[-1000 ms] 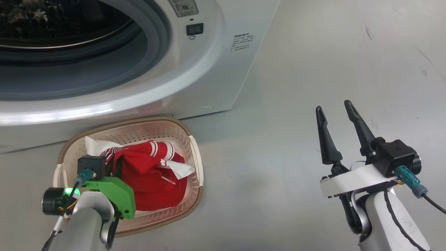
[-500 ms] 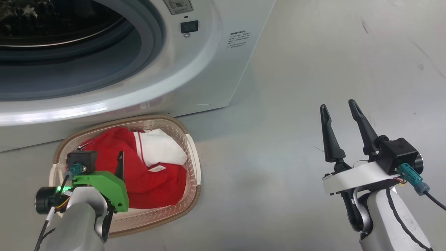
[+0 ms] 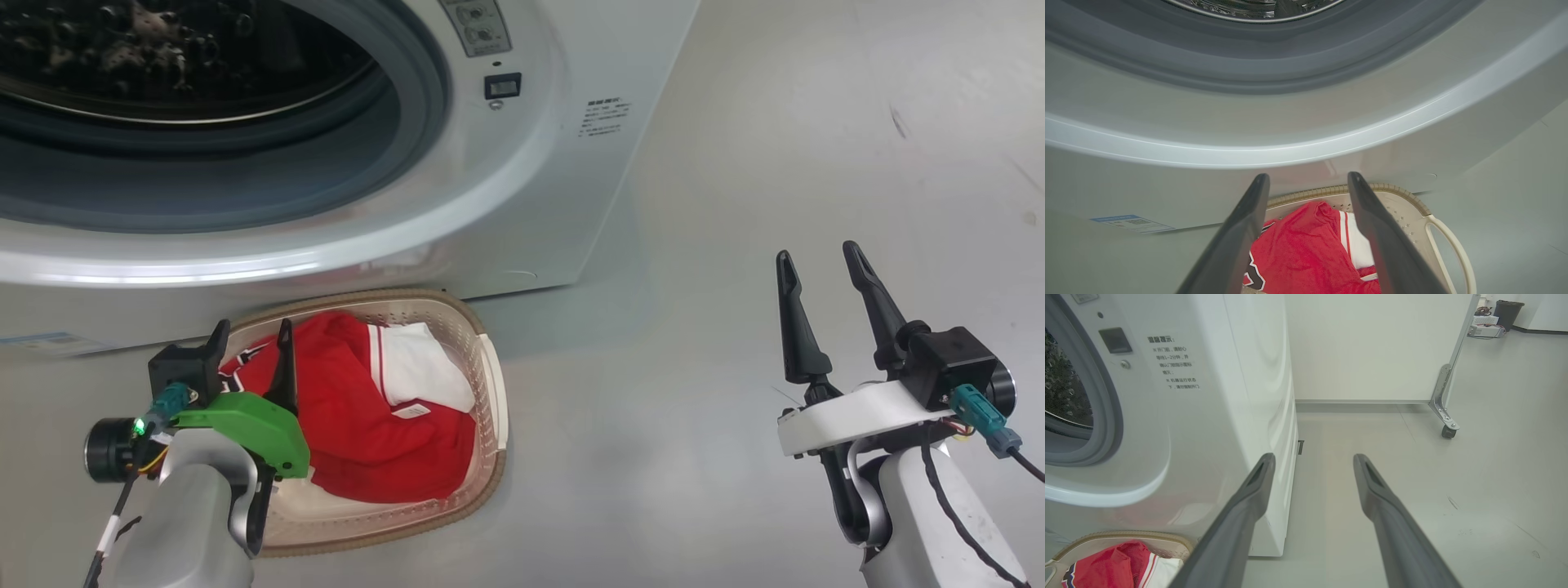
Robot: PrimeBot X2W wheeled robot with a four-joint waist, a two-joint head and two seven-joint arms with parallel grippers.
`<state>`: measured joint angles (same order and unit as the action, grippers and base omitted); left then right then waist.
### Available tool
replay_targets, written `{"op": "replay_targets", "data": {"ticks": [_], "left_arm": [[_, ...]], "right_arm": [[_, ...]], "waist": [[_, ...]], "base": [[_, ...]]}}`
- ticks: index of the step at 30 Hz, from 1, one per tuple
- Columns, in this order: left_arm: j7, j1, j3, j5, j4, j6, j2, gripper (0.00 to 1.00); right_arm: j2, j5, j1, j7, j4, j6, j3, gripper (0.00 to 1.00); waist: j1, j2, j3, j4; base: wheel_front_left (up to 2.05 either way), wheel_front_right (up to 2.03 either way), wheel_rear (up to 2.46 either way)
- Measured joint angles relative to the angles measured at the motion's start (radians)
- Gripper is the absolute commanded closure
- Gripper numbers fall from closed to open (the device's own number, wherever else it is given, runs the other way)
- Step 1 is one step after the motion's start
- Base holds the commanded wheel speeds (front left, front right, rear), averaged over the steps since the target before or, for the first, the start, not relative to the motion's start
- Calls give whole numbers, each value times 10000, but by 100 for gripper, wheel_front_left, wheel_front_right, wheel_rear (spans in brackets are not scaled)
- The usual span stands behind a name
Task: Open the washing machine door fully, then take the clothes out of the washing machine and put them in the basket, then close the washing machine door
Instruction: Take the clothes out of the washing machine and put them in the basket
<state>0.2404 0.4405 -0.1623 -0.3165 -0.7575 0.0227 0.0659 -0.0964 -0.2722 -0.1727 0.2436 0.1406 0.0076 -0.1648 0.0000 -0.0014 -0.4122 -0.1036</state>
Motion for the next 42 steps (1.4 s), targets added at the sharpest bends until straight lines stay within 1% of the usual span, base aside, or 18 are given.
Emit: {"op": "replay_targets", "data": {"ticks": [4,7,14,21,31,33,36,38,42], "left_arm": [[88,-35,0,13,476,-4,-54,0],[90,-163,2,38,834,-84,-75,0],[104,-760,-10,431,1801,-190,-73,0],[105,-1463,56,633,3037,-453,-8,0],[104,-2847,104,725,4046,-619,157,0],[105,-3039,79,736,4228,-662,163,0],[105,-3335,65,788,4531,-706,171,0],[104,-3534,59,815,4738,-717,173,0],[104,-3904,63,821,5095,-784,194,0]], "right_arm": [[-15,0,59,10,94,0,10,0],[-33,19,208,12,182,2,-4,0],[-221,107,651,27,380,4,-56,0],[-242,196,1048,29,447,2,-155,0],[-278,211,1531,-21,401,-31,-201,0],[-278,211,1637,-65,366,-105,-198,0],[-282,213,1788,-94,299,-111,-194,0],[-280,213,1873,-98,257,-198,-194,0],[-280,213,2049,-169,128,-205,-196,0]], "waist": [[0,0,352,244],[0,0,659,416],[1,0,1465,780],[0,0,2305,1043],[0,0,3317,1155],[0,0,3460,1159],[0,0,3640,1167],[0,0,3743,1173],[0,0,3906,1184]], "base": [[0,0,0],[0,0,0],[0,0,0],[0,0,0],[0,0,0],[0,0,0],[0,0,0],[0,0,0],[0,0,0]]}}
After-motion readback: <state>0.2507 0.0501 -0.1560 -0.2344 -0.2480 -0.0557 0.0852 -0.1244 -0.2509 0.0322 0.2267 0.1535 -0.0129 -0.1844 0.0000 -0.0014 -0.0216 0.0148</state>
